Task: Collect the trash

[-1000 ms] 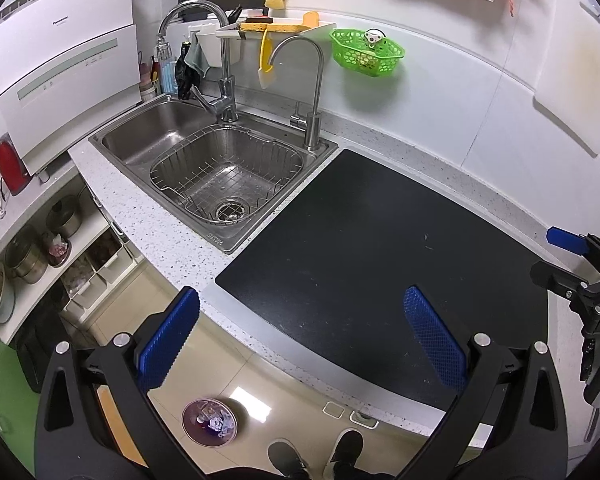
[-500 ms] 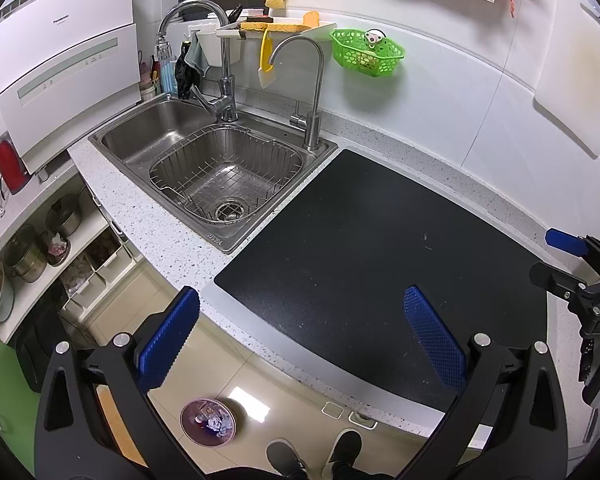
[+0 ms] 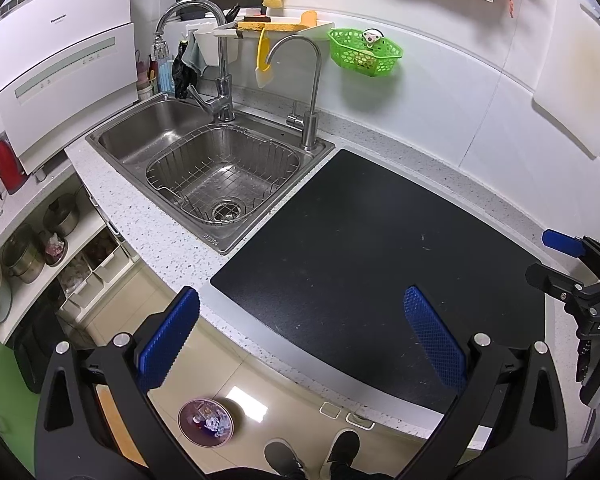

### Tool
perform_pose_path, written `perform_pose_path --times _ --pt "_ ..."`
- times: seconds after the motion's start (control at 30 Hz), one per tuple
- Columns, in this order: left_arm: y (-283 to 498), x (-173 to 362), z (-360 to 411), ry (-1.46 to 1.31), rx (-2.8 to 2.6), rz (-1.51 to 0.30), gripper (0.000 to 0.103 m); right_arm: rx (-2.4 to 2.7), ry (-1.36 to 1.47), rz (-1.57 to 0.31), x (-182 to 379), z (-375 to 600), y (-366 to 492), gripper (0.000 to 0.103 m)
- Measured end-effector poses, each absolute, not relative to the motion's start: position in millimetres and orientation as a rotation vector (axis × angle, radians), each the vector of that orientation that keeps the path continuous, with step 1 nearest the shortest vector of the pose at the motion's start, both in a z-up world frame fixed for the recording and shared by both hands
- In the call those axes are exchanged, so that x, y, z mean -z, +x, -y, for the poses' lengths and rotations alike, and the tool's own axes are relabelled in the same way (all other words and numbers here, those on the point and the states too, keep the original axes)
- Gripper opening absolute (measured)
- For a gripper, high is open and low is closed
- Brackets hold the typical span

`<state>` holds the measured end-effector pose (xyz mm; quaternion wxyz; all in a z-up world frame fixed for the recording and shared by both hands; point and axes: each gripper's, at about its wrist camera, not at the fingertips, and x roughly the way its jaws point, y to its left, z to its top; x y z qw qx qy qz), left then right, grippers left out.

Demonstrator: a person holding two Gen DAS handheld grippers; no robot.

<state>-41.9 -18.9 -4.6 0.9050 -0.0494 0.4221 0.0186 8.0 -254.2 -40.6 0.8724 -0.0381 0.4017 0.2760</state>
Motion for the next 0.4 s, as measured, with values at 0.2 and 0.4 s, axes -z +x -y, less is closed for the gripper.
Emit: perform_pose_path --times 0.2,0.4 --pt "-37.6 4.2 22.5 -0.102 -0.035 -0.881 0.100 -0.577 -0.080 -0.840 40.4 253.9 7.5 0.098" --pt "-36.9 2.5 23.7 -0.089 -0.031 -0.878 0.100 -0.577 -0.081 -0.841 41.6 254.8 7.7 0.098"
